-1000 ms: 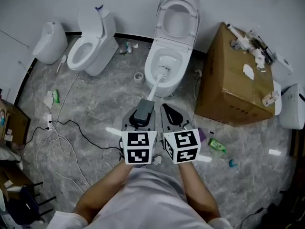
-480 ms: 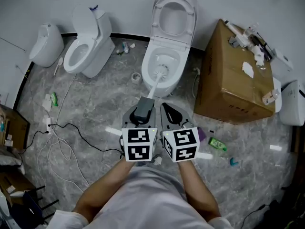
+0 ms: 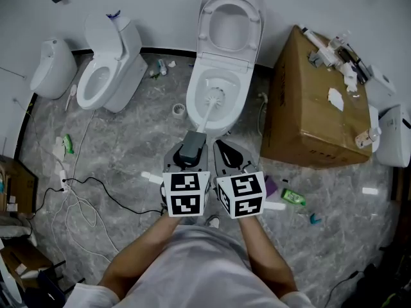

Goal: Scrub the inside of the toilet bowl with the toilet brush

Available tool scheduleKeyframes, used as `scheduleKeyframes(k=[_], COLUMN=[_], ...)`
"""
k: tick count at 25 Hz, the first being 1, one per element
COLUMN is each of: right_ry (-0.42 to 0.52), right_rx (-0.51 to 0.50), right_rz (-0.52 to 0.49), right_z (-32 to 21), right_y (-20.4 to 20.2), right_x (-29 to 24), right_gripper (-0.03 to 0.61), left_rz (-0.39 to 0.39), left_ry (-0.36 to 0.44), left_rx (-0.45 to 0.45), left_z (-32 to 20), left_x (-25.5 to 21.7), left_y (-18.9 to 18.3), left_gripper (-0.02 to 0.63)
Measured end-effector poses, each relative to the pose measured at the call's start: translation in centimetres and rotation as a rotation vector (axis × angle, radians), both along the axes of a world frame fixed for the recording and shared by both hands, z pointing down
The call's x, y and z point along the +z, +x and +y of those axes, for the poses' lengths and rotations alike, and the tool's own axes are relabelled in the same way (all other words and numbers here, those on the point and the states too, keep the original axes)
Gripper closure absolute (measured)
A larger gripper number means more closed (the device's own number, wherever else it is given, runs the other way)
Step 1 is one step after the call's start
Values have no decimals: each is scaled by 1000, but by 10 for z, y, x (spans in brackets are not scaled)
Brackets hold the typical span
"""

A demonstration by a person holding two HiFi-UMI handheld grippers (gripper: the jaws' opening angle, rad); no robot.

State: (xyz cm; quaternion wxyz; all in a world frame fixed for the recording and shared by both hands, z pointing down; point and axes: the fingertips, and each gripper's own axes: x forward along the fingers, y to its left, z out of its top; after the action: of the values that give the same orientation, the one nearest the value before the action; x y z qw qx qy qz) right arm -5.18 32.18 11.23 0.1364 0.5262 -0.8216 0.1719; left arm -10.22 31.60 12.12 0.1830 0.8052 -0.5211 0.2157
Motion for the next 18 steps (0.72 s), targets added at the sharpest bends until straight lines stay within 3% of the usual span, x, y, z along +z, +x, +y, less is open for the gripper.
scheduleKeyframes(k=[18], right_ry=[-95], right_rx=[85], right_rz=[33], right_z=[-150], right_y=[-7], right_x=[29], right_gripper=[577], left_rz=[29], left_ry=[-103], left_rx=[63], left_z=[-152], left_x=[33], left_y=[-15], left_gripper=[457])
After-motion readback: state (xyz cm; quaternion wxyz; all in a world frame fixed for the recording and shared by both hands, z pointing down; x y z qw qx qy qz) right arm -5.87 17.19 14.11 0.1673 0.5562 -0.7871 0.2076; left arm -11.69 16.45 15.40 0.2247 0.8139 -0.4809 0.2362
